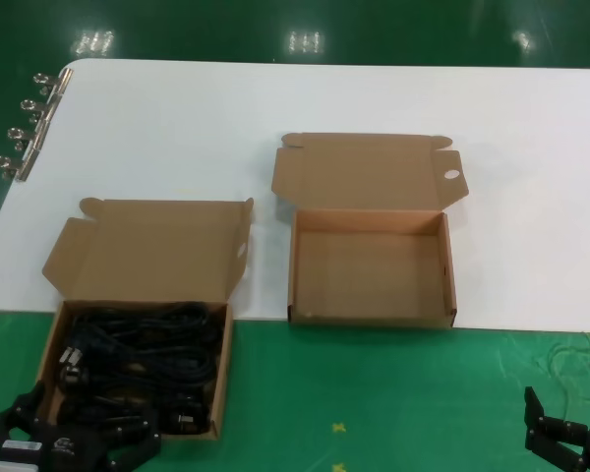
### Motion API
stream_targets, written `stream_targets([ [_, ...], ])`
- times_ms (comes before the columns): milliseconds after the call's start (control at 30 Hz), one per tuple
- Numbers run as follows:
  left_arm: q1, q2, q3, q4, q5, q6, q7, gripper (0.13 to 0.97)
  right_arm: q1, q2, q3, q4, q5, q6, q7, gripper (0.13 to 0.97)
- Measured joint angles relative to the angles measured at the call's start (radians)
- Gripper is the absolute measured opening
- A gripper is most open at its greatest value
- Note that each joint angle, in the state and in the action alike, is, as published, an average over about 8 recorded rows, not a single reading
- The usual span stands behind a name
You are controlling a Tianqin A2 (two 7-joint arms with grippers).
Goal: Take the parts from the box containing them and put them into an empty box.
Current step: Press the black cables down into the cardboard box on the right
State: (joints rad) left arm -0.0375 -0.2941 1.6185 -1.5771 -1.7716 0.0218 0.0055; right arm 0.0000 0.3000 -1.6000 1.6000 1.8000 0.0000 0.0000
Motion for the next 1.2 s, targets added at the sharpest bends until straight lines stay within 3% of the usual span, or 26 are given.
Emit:
stream_targets([
  [933,0.0,-0.001,0.0,0.0,0.0,0.001,0.0,0.966,0.0,0.0,0.0,0.0,0.0,0.0,0.0,0.966],
  [1200,-0.001,-0.038,0.005,-0.009,-0.001,0.014,-0.006,0.966,0.0,0.0,0.0,0.0,0.0,0.0,0.0,0.966],
])
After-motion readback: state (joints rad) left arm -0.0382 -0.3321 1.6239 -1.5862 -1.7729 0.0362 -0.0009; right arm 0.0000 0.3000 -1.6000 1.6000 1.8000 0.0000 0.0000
